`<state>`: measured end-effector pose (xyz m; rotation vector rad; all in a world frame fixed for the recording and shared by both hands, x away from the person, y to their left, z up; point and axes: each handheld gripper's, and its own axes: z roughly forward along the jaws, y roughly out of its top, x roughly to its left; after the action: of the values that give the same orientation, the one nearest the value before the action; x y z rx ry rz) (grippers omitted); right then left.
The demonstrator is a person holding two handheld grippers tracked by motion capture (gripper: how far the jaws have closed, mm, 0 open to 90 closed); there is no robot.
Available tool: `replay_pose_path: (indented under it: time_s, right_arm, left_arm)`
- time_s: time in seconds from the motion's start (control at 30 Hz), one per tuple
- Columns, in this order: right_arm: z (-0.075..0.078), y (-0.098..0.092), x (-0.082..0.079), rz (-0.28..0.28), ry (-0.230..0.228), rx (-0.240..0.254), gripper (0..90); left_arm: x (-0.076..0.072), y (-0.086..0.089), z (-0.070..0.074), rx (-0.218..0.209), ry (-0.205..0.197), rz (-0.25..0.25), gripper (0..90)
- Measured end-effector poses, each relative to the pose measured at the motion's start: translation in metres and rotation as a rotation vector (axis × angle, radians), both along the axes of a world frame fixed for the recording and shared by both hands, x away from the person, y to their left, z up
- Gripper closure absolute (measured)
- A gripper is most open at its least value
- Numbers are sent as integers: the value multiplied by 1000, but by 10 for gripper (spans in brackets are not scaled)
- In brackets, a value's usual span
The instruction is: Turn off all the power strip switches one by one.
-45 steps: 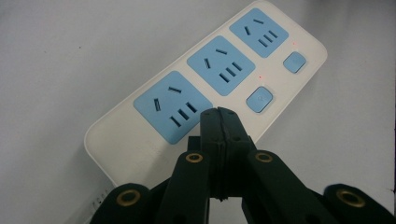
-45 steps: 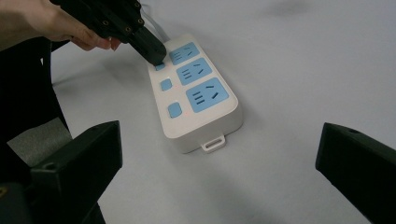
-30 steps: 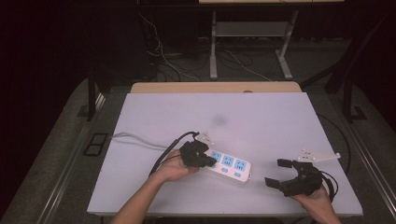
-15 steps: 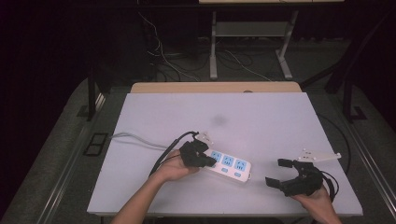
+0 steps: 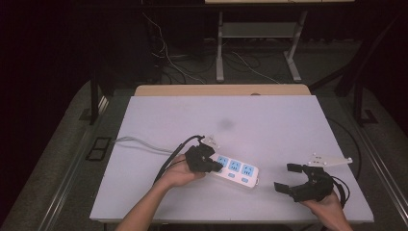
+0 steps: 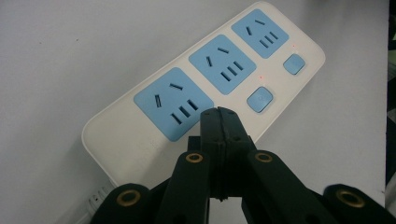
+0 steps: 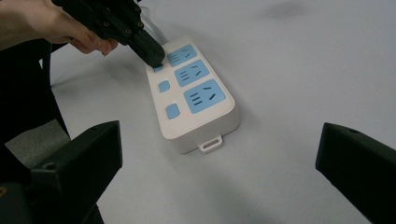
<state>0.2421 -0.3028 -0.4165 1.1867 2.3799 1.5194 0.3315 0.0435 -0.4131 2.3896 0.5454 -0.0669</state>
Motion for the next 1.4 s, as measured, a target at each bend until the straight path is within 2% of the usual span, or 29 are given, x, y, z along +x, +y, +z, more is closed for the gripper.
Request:
replay_pose_path:
  time_s: [0.07,0.13,0.17,0.4,0.63,1.0,1.4]
  right_arm:
    - [0,0,0,-1,-1,2,3]
    - [0,0,0,-1,-1,2,3]
    - [0,0,0,-1,-1,2,3]
    - [-1,0,1,-2,3,2,3]
    - [-1,0,1,-3,4,3,3]
    - [-1,-1,1,-4,-1,6,3]
    - [-1,0,1,-4,3,5,3]
  left_arm:
    - [0,0,0,0,0,-1,895]
    - [1,2,2,-26,1,13,894]
    - [1,2,3,-13,-7,5,894]
    - [0,4,4,0,-29,-7,894]
    - [1,5,15,-16,-51,-5,894]
    - [-2,-5,27,-18,-73,-34,893]
    - [-5,-16,33,-27,-88,-60,893]
